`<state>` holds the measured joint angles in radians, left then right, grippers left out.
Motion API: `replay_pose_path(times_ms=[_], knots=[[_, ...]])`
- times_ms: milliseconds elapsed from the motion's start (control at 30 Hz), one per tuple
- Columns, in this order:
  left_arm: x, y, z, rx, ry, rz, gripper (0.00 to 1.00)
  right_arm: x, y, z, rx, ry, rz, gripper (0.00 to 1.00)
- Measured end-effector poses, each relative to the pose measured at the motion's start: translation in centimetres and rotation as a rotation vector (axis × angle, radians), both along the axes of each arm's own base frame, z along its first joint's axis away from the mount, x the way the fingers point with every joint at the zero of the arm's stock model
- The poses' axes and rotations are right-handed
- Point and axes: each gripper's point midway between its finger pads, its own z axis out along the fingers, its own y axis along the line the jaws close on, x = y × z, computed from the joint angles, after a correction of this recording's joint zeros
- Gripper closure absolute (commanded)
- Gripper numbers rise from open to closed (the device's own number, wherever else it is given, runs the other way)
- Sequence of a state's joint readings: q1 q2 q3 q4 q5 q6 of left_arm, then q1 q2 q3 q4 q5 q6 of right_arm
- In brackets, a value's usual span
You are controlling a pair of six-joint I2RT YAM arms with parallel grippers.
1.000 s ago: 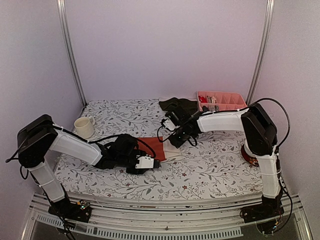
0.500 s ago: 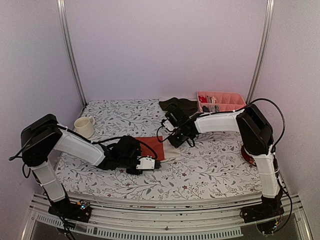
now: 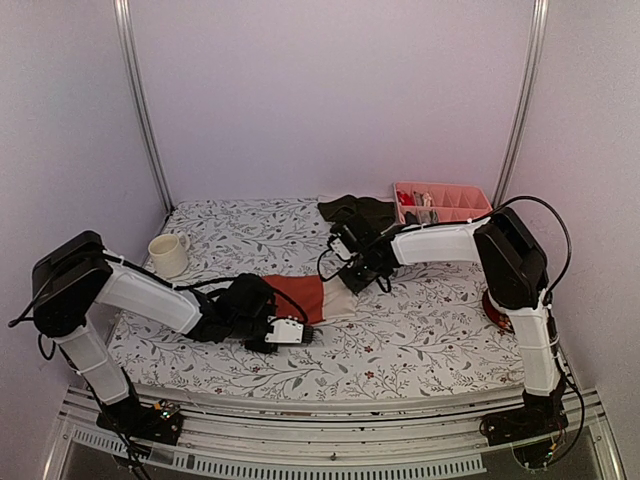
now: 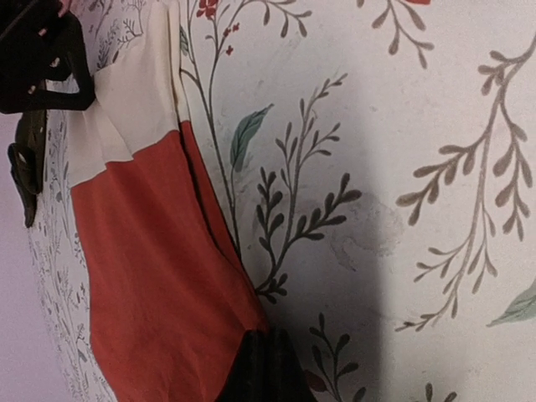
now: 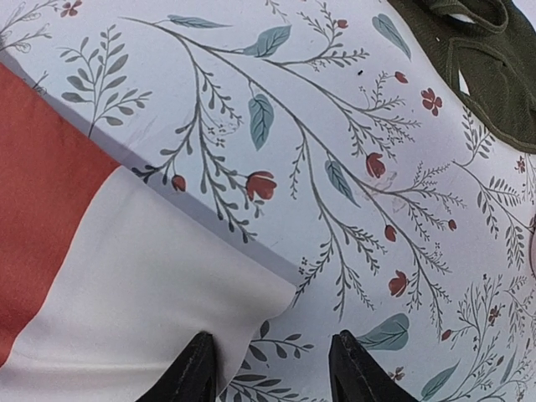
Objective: Roll the underwear
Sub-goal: Smooth out the underwear at the center of the board, then pick up the underwear from the center of the board.
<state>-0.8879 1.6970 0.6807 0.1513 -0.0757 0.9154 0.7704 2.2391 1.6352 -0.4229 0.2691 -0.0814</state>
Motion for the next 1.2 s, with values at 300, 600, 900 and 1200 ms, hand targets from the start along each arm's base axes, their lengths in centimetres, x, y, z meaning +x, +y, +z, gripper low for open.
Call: replay_pose_path(times_ms=[300, 600, 900, 1200], knots=[[-1.4, 1.2, 0.1, 0.005, 0.025, -0.015, 1.0, -5.8, 0.5, 4.5, -0.044, -0.086, 0.159, 0.11], [-2.1, 1.6, 1.8, -0.025, 0.025, -0.027, 1.0, -15.3, 5.1, 5.4, -0.045, -0.233, 0.486, 0.01], [-1.5, 2.0, 3.2, -0.058, 0.024, -0.026, 1.0, -15.9, 3.9, 2.6, -0.09, -0.286, 0.568, 0.01], [-1.7, 1.8, 3.7, -0.08, 0.037, -0.044, 1.0, -15.5, 7.1, 1.7, -0.054, -0.346, 0.63, 0.01]])
